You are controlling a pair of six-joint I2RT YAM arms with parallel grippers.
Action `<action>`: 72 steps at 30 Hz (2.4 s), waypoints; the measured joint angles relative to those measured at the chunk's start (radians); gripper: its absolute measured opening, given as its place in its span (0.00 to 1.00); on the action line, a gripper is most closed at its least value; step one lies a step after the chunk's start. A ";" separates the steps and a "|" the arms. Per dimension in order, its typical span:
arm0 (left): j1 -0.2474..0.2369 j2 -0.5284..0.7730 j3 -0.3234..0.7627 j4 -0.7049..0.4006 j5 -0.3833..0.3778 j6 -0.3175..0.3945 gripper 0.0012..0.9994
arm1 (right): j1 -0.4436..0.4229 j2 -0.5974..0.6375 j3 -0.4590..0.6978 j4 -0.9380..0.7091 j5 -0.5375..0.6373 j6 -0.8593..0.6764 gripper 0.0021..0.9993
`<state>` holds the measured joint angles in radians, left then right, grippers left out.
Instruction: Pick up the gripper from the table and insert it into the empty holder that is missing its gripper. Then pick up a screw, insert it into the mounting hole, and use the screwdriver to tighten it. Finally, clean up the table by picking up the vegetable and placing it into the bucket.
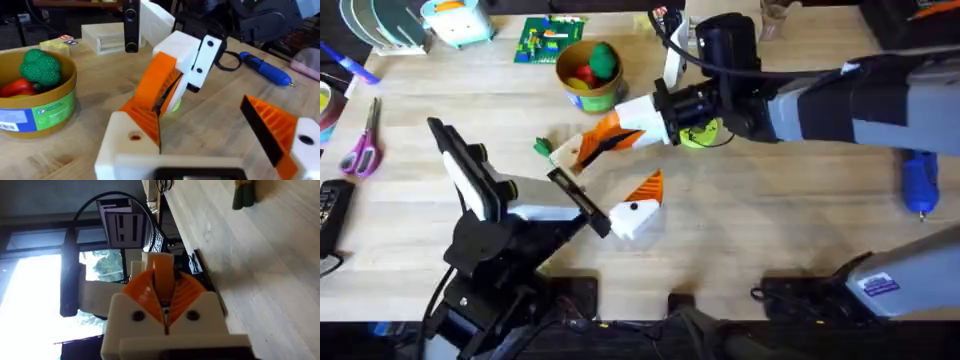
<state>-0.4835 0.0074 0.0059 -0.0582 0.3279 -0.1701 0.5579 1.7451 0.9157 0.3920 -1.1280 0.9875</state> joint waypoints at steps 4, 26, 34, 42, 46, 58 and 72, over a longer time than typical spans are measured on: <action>0.000 0.000 0.000 0.002 0.026 0.042 0.99 | -0.003 0.000 0.000 -0.003 -0.040 0.000 0.01; 0.014 0.000 0.000 0.001 0.046 0.129 0.99 | 0.013 0.000 0.007 0.004 -0.039 -0.011 0.01; 0.014 0.000 0.000 0.001 0.046 0.133 0.99 | 0.013 0.000 0.007 0.003 -0.039 -0.023 0.08; 0.014 0.000 0.000 0.001 0.047 0.136 0.99 | 0.013 0.000 0.007 0.003 -0.040 -0.026 0.11; 0.014 0.000 0.000 0.001 0.054 0.138 0.99 | 0.008 0.000 0.007 0.001 -0.052 -0.028 0.13; 0.008 0.000 0.000 0.003 0.109 0.160 0.99 | 0.006 0.000 0.007 -0.003 -0.073 -0.031 0.24; 0.007 0.000 0.000 0.004 0.123 0.164 0.99 | 0.004 0.001 0.007 -0.005 -0.076 -0.038 0.34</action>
<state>-0.4763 0.0074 0.0059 -0.0540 0.4514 -0.0057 0.5615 1.7458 0.9222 0.3870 -1.2041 0.9491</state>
